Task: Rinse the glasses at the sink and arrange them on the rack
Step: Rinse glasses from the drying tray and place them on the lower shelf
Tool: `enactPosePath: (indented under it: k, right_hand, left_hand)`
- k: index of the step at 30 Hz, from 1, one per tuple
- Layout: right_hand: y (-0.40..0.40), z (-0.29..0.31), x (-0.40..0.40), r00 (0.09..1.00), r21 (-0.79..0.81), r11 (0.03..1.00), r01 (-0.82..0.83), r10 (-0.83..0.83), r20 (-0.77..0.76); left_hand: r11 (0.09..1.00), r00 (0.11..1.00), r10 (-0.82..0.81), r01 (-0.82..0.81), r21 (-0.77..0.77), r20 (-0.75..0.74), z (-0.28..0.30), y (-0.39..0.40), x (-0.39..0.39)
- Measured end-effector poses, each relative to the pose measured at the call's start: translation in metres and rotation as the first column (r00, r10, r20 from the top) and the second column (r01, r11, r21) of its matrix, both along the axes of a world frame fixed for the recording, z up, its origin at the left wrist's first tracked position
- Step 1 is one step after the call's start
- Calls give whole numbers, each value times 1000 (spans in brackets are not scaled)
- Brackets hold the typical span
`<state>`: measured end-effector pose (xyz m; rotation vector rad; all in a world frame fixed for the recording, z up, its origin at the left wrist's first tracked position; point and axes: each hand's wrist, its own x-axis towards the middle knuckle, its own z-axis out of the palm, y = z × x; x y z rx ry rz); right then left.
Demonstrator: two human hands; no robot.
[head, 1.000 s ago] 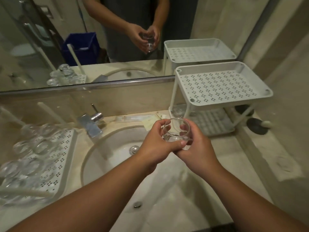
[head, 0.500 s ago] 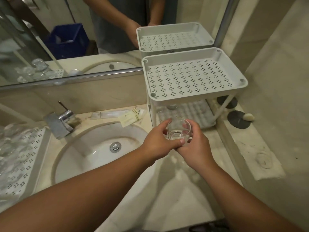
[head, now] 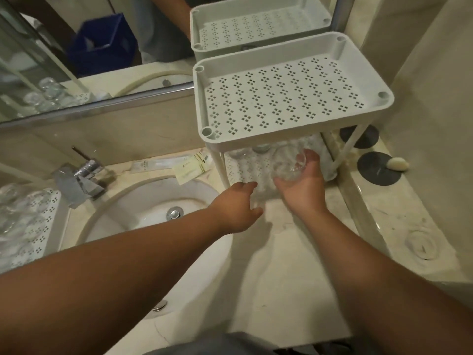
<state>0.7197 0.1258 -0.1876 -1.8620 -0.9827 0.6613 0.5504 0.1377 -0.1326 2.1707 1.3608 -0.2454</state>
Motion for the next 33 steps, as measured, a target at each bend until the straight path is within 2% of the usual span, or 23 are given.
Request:
enactPosePath:
  k: [2,6,9,16,22,30,33]
  right_hand:
    - [17,-10,6,998,-24,999,22,-23,-51]
    - [32,-24,17,998,-59,997,58,-57,25]
    - [40,-31,24,997,-82,995,52,-56,-50]
    - [53,-38,29,996,-68,996,55,-51,71]
    - [57,-44,30,983,-121,991,63,-41,176]
    - [72,-44,28,983,-181,982,58,-25,183]
    - [76,-44,30,971,-180,981,77,-32,236]
  left_hand:
    - [996,991,-87,90,16,-101,-5,5,0]
    - [984,946,-177,175,-33,-271,-13,14,1]
    - [982,934,-184,185,-26,-305,-18,21,4]
    - [959,869,-270,281,-34,-414,-12,45,20]
    - [950,838,-297,308,-53,-458,-11,47,27]
    - [942,827,-318,329,-58,-463,-11,47,27]
    - [941,829,-321,332,-58,-458,-12,47,26]
